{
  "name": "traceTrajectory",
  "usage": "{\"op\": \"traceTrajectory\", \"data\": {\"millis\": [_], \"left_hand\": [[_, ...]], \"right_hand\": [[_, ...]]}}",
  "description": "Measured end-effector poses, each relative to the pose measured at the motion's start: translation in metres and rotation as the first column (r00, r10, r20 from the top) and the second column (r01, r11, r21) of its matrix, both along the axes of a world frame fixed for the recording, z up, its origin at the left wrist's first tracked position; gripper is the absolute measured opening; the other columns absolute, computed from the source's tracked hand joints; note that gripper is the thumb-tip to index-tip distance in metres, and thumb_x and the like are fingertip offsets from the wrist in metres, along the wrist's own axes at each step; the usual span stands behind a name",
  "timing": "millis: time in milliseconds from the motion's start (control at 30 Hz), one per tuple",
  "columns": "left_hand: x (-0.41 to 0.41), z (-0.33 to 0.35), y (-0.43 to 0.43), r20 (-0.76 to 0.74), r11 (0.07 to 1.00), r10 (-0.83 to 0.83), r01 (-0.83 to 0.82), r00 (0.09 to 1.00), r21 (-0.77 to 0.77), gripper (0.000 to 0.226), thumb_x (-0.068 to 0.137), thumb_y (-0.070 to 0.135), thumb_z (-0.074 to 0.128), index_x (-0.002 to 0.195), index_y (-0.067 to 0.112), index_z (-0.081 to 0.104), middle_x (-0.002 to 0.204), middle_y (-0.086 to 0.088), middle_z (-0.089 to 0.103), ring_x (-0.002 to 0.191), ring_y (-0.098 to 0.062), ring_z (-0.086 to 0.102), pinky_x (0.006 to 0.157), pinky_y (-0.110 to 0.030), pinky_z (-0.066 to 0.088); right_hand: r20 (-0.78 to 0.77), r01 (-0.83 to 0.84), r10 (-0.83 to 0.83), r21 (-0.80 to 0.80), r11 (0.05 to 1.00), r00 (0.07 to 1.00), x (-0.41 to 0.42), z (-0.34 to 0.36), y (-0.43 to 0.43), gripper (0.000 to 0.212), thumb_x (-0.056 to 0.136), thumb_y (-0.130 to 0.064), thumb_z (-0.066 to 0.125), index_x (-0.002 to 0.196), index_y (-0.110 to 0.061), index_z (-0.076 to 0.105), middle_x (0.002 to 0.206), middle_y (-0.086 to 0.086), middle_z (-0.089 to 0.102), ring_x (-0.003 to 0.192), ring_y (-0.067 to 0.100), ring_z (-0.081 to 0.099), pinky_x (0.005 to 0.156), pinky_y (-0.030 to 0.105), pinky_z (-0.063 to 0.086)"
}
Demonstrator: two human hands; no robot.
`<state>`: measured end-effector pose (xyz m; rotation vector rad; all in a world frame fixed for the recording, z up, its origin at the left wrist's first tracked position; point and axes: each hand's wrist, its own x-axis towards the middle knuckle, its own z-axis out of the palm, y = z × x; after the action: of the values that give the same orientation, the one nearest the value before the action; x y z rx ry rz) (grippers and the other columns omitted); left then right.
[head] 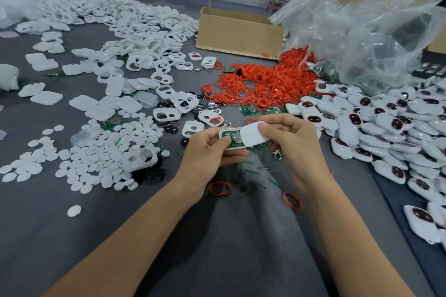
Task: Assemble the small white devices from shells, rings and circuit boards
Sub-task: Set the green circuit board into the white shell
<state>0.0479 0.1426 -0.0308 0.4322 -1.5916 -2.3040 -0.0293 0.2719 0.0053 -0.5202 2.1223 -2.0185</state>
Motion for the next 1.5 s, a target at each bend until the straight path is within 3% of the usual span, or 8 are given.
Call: {"op": "traceTrajectory", "data": {"millis": [200,333,400,500,600,733,967,1500], "left_hand": [[0.0,-0.001,0.0,0.004,1.0,0.014,-0.014,1.0,-0.007,0.027,0.1,-0.002,0.04,0.103,0.007,0.065,0.081,-0.017,0.075,0.072,-0.025,0.074,0.062,-0.023,0.057],[-0.001,-0.002,0.0,0.012,1.0,0.022,-0.022,1.0,-0.015,0.027,0.099,-0.002,0.041,0.102,0.007,0.066,0.08,-0.011,0.075,0.069,-0.021,0.073,0.061,-0.023,0.058],[-0.001,-0.002,0.0,0.013,1.0,0.022,-0.021,1.0,-0.021,0.026,0.099,-0.003,0.041,0.103,0.005,0.066,0.078,-0.005,0.075,0.067,-0.017,0.072,0.062,-0.024,0.058],[0.0,-0.002,0.001,0.008,0.999,0.012,-0.012,1.0,-0.031,0.025,0.099,-0.002,0.043,0.105,0.004,0.066,0.081,-0.006,0.075,0.072,-0.017,0.073,0.064,-0.024,0.059],[0.001,-0.002,0.001,0.017,0.999,0.009,-0.009,1.0,-0.041,0.024,0.1,-0.001,0.043,0.107,0.005,0.066,0.085,-0.009,0.075,0.074,-0.021,0.073,0.065,-0.024,0.059],[0.002,-0.001,0.003,0.009,0.999,-0.003,0.004,1.0,-0.052,0.025,0.1,-0.002,0.044,0.102,0.008,0.067,0.085,-0.009,0.075,0.072,-0.02,0.073,0.066,-0.024,0.059],[0.003,0.001,0.002,0.002,0.999,-0.02,0.02,1.0,-0.034,0.027,0.1,-0.002,0.043,0.099,0.011,0.066,0.081,-0.004,0.076,0.072,-0.017,0.073,0.065,-0.023,0.058],[0.002,0.0,0.001,0.007,1.0,-0.006,0.006,1.0,-0.013,0.021,0.099,-0.004,0.046,0.107,0.002,0.065,0.086,-0.012,0.073,0.068,-0.018,0.072,0.065,-0.025,0.06]], "right_hand": [[0.052,0.005,-0.003,-0.044,0.999,0.999,-0.001,0.0,0.003,0.012,0.086,-0.003,0.065,0.078,-0.012,0.069,0.059,-0.002,0.065,0.05,0.006,0.051,0.046,0.017,0.042],[0.015,-0.109,0.108,0.089,0.99,0.994,-0.003,0.001,0.006,0.022,0.088,0.001,0.056,0.079,-0.012,0.072,0.065,0.002,0.062,0.056,0.01,0.045,0.047,0.015,0.034],[-0.05,-0.18,0.191,0.172,0.969,0.98,0.0,0.0,0.005,0.025,0.089,0.003,0.053,0.081,-0.011,0.073,0.067,0.005,0.063,0.059,0.009,0.046,0.051,0.017,0.033],[-0.266,-0.108,0.198,0.318,0.942,0.943,0.005,-0.003,0.0,0.019,0.087,-0.007,0.063,0.077,-0.018,0.074,0.071,0.01,0.068,0.064,0.011,0.051,0.06,0.026,0.04],[-0.38,0.004,0.146,0.368,0.93,0.913,0.005,-0.006,-0.003,0.011,0.081,-0.014,0.073,0.074,-0.023,0.075,0.052,-0.009,0.057,0.05,0.0,0.043,0.052,0.016,0.036],[-0.423,0.042,0.177,0.46,0.887,0.888,0.005,-0.007,-0.003,0.01,0.077,-0.013,0.075,0.086,-0.017,0.077,0.052,0.001,0.057,0.048,0.004,0.042,0.051,0.014,0.034],[-0.514,0.123,0.169,0.486,0.865,0.841,0.008,-0.008,-0.007,0.012,0.074,-0.01,0.075,0.086,-0.015,0.076,0.053,0.002,0.06,0.051,0.016,0.049,0.052,0.011,0.032],[-0.517,0.094,0.206,0.495,0.864,0.831,0.006,-0.01,-0.008,0.014,0.076,-0.01,0.075,0.089,-0.016,0.074,0.055,0.003,0.059,0.047,0.01,0.043,0.053,0.017,0.033]]}}
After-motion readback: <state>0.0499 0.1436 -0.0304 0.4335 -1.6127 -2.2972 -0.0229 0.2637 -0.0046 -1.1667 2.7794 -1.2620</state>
